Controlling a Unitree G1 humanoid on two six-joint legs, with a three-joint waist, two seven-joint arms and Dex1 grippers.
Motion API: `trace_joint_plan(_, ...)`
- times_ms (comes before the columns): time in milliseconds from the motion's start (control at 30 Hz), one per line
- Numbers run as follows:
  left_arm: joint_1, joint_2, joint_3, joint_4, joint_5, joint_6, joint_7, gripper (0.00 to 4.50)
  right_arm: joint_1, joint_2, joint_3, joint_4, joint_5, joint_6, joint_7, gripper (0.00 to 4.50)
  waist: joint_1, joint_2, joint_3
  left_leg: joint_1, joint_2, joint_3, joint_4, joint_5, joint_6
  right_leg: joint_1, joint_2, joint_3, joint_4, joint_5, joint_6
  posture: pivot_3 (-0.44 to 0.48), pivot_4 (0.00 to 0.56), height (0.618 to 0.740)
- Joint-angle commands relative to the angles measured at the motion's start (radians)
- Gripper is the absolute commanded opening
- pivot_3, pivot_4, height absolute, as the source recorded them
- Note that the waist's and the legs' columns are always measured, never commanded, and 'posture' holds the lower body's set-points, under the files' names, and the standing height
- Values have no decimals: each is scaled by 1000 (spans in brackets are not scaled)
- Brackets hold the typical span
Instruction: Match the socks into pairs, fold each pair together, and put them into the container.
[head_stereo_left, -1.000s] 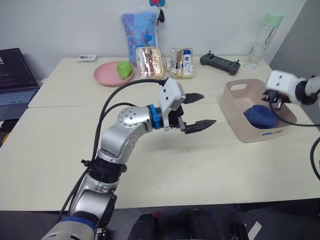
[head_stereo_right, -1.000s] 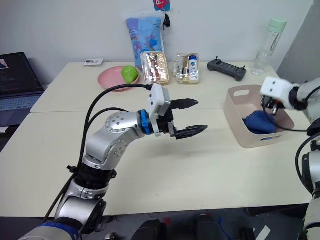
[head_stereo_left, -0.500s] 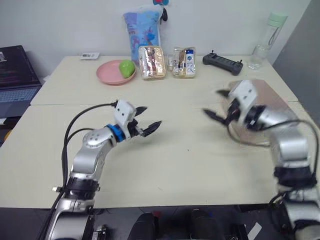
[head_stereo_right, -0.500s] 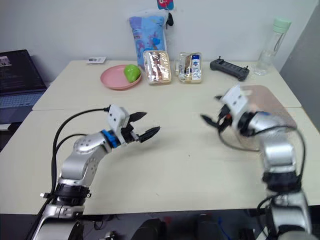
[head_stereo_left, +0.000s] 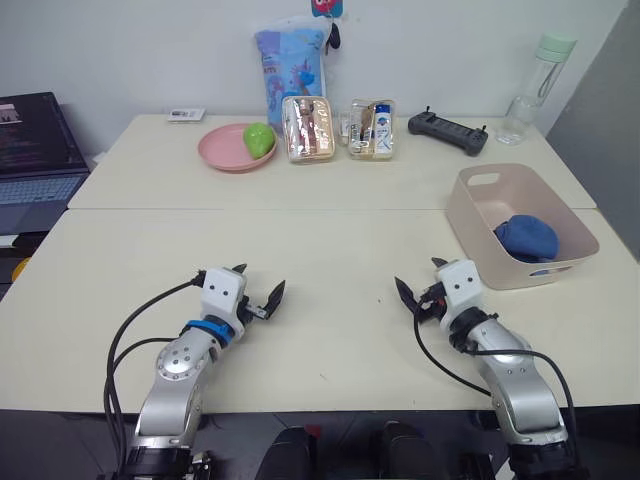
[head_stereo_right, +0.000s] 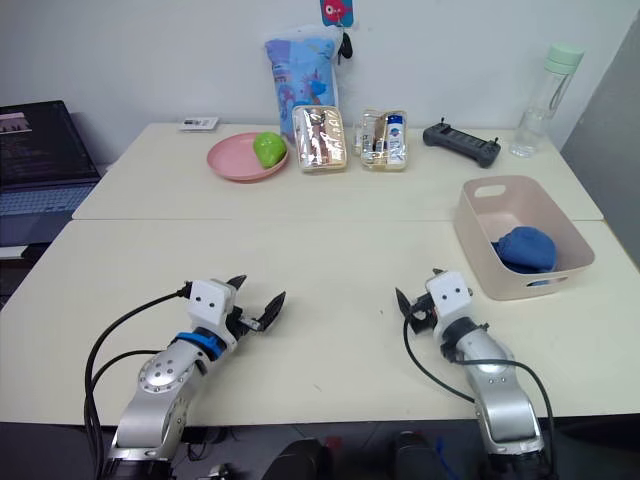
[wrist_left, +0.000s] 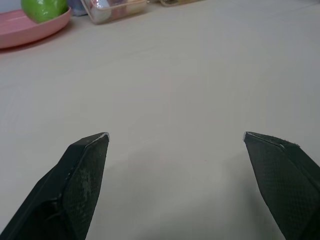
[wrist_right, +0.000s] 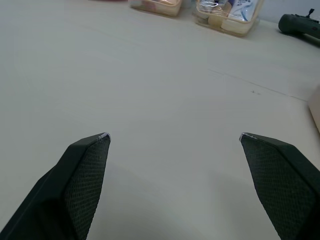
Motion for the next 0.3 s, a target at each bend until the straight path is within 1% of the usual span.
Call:
trace_joint_plan(33, 12, -11, 8, -47, -9, -11, 18, 4500, 0, 4, 17, -18, 3, -43, -11, 4463, 1, 0, 0, 0, 0, 0, 0, 0, 0, 0, 0, 0, 0, 0, 0, 0, 150, 740)
trace_joint_plan(233, -21, -36, 8, -44, -39, 21, 26, 4500, -11, -10, 17, 9, 1, -54, -15, 4463, 1, 0, 0, 0, 0, 0, 0, 0, 0, 1, 0, 0, -1, 0, 0, 0, 150, 740)
trace_joint_plan(300, -26, -32, 4, -44, -50, 31, 9, 4500, -13, -13, 16, 10, 2, -54, -18, 4463, 1, 0, 0, 0, 0, 0, 0, 0, 0, 1, 0, 0, -1, 0, 0, 0, 150, 740)
